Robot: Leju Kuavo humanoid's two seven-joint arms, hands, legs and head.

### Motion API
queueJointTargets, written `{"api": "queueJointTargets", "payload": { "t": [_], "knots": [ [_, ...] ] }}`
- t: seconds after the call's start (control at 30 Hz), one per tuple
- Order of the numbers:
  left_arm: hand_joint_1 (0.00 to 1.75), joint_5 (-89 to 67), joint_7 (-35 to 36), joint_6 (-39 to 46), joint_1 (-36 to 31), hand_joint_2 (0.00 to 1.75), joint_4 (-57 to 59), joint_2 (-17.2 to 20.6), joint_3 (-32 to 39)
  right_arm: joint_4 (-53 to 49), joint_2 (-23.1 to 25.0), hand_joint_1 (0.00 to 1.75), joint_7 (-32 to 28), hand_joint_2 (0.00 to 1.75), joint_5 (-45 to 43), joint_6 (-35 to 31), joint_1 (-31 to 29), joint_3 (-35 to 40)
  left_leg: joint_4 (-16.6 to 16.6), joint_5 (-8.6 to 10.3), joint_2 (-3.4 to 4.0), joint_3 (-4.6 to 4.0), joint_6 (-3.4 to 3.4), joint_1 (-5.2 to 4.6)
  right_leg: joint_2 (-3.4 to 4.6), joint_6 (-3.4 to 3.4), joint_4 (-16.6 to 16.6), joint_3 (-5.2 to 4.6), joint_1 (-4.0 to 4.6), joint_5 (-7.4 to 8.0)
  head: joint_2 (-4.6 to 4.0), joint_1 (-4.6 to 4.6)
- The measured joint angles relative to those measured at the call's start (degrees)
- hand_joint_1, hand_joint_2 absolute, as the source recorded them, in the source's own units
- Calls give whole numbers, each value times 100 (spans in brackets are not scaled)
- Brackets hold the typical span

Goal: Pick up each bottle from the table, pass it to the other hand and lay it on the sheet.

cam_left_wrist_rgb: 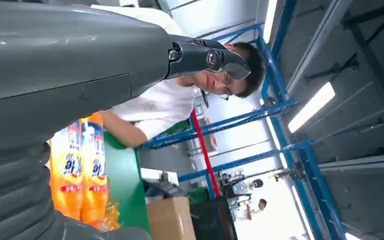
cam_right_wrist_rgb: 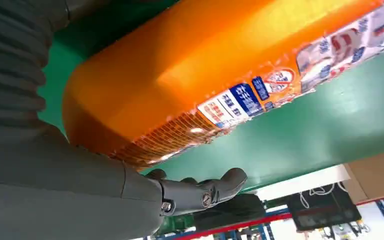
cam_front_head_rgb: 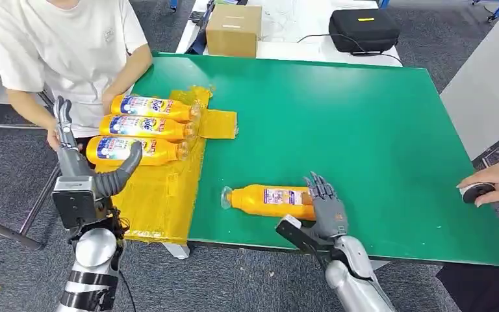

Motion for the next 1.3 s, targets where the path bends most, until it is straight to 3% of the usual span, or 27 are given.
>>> {"api": "queueJointTargets", "payload": {
  "t": [0.3, 0.43, 0.47, 0.5, 0.53, 0.57, 0.6, 0.83, 1.3],
  "knots": [
    [0, 129, 426, -271, 62, 175, 232, -35, 2, 579, 271, 0, 822, 175, 101, 435, -570, 18, -1, 0, 21, 14, 0, 2, 6, -3, 0, 3, 2, 2, 0, 2],
    [0, 173, 474, -315, 97, 175, 302, -57, 4, 745, 334, 0, 894, 175, 118, 538, -741, 39, -1, 0, 25, 17, 0, 1, 6, -3, 0, 10, 1, 2, 0, 4],
    [0, 173, 481, -315, 100, 175, 319, -61, 7, 780, 345, 10, 894, 175, 120, 538, -765, 39, -1, 0, 24, 18, 0, 1, 6, -2, 0, 11, 1, 3, 0, 2],
    [0, 173, 481, -317, 103, 175, 328, -63, 7, 800, 350, 42, 894, 175, 125, 538, -781, 42, -1, 0, 25, 18, 0, 1, 6, -2, 0, 11, 1, 3, 0, 4],
    [0, 177, 498, -339, 104, 175, 337, -63, 7, 830, 361, 134, 896, 175, 136, 540, -796, 42, -1, 0, 25, 18, 0, 1, 6, -2, 0, 12, 1, 3, 0, 2],
    [0, 214, 542, -392, 104, 175, 345, -63, 7, 855, 363, 164, 936, 175, 144, 553, -813, 42, 0, 0, 25, 19, 0, 1, 6, -2, 0, 12, 1, 3, 0, 4],
    [0, 306, 628, -466, 104, 175, 361, -66, 11, 889, 369, 175, 1006, 175, 175, 592, -842, 48, 0, 0, 25, 20, 0, 1, 6, -2, 0, 13, 1, 3, 0, 2],
    [0, 662, 863, -758, 103, 175, 529, -79, 33, 1276, 404, 175, 1475, 175, 282, 1097, -1235, 166, -2, -4, 29, 64, -1, 2, 17, -4, -4, 47, 2, 1, 0, 2],
    [0, 846, 909, -925, 119, 175, 599, -76, 155, 1639, 404, 175, 1646, 175, 271, 1324, -1463, 234, -3, -6, 28, 103, -2, 2, 17, -4, -5, 88, 1, 0, 0, 4]
  ]
}}
